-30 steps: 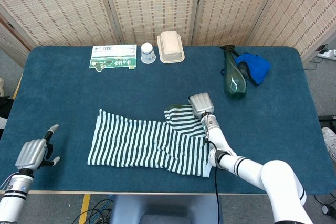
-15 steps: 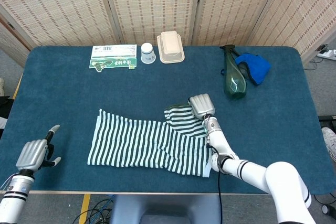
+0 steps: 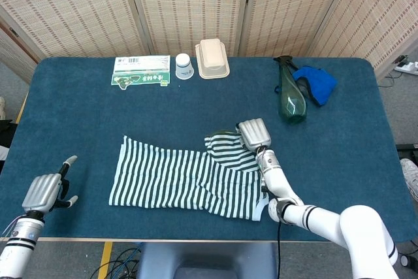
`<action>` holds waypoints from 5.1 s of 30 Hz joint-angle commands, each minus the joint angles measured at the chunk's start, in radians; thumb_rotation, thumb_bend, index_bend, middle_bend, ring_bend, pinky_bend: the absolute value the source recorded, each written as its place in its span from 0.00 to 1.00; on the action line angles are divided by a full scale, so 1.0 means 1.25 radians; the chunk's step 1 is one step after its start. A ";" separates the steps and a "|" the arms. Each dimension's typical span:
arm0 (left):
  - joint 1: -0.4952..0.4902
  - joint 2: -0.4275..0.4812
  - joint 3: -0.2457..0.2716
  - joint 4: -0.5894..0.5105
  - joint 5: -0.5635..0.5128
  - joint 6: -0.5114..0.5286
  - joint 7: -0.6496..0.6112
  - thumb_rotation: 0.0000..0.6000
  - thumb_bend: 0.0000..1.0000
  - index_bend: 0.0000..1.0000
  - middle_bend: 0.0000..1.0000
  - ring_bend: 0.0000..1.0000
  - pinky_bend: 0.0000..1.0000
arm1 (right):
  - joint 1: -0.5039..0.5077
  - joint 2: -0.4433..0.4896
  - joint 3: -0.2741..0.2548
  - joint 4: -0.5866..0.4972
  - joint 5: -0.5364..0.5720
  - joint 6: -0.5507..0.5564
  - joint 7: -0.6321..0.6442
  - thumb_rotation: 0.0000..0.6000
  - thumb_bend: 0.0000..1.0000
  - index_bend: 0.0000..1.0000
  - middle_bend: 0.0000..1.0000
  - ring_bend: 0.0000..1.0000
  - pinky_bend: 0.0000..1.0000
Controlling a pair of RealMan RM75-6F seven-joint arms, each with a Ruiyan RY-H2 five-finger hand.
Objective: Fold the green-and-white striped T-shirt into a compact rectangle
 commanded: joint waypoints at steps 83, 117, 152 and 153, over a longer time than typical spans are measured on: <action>-0.062 -0.015 0.025 0.095 0.181 -0.011 -0.030 1.00 0.25 0.01 0.84 0.82 0.92 | -0.334 0.458 -0.211 -0.603 -0.490 0.342 -0.102 1.00 0.38 0.12 0.90 0.95 1.00; -0.212 -0.428 0.137 0.997 0.478 0.158 -0.360 1.00 0.25 0.37 0.85 0.81 0.90 | -0.564 0.600 -0.241 -0.685 -0.597 0.508 -0.023 1.00 0.39 0.25 0.90 0.95 1.00; -0.239 -0.516 0.188 1.063 0.448 0.148 -0.401 1.00 0.25 0.36 0.85 0.81 0.90 | -0.614 0.606 -0.200 -0.686 -0.595 0.484 0.009 1.00 0.39 0.25 0.90 0.95 1.00; -0.239 -0.517 0.187 1.060 0.445 0.148 -0.408 1.00 0.25 0.36 0.85 0.81 0.90 | -0.615 0.606 -0.199 -0.686 -0.595 0.483 0.010 1.00 0.39 0.25 0.90 0.95 1.00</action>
